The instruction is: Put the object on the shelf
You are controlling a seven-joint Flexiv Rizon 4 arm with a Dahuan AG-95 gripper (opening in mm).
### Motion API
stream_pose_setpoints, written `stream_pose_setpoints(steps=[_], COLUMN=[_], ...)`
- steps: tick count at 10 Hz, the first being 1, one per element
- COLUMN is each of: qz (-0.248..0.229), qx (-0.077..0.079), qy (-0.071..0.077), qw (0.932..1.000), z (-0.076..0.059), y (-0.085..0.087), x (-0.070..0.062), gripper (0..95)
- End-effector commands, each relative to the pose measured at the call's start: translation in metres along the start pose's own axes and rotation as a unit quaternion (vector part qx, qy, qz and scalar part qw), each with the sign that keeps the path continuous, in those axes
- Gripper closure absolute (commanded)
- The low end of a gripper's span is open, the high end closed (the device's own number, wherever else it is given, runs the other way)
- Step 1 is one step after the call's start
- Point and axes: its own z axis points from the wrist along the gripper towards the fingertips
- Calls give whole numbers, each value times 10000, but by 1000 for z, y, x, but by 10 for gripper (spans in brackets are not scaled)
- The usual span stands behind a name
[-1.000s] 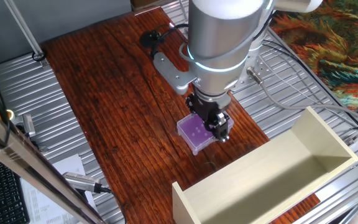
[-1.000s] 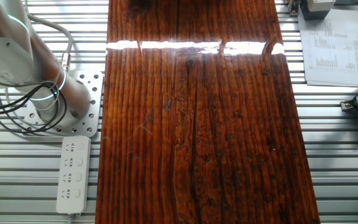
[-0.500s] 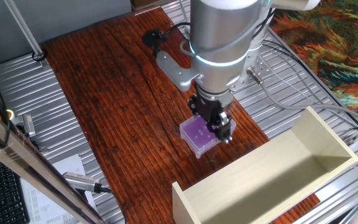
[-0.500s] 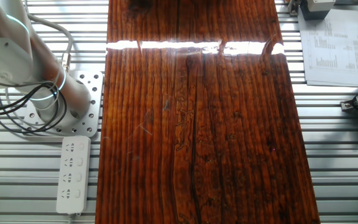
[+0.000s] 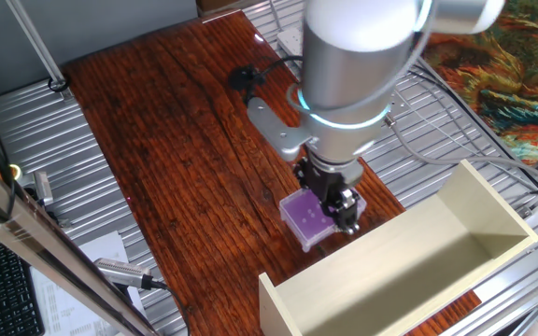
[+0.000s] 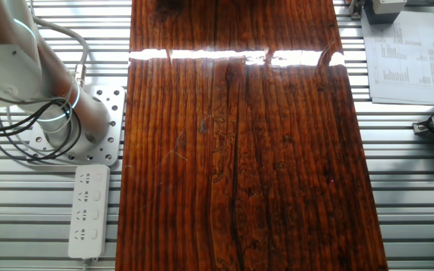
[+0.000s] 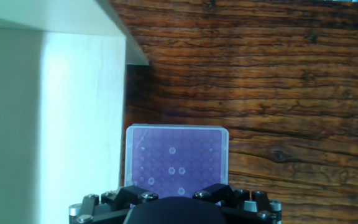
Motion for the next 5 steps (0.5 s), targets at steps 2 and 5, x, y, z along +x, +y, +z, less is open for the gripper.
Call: stream_pose_setpoints(steps=[2,5], qz=[40,129], qx=[25,37], qy=[29,7], qw=[10000,9999], z=[-1,2], y=[12,23], x=[0,1], gripper=[950,950])
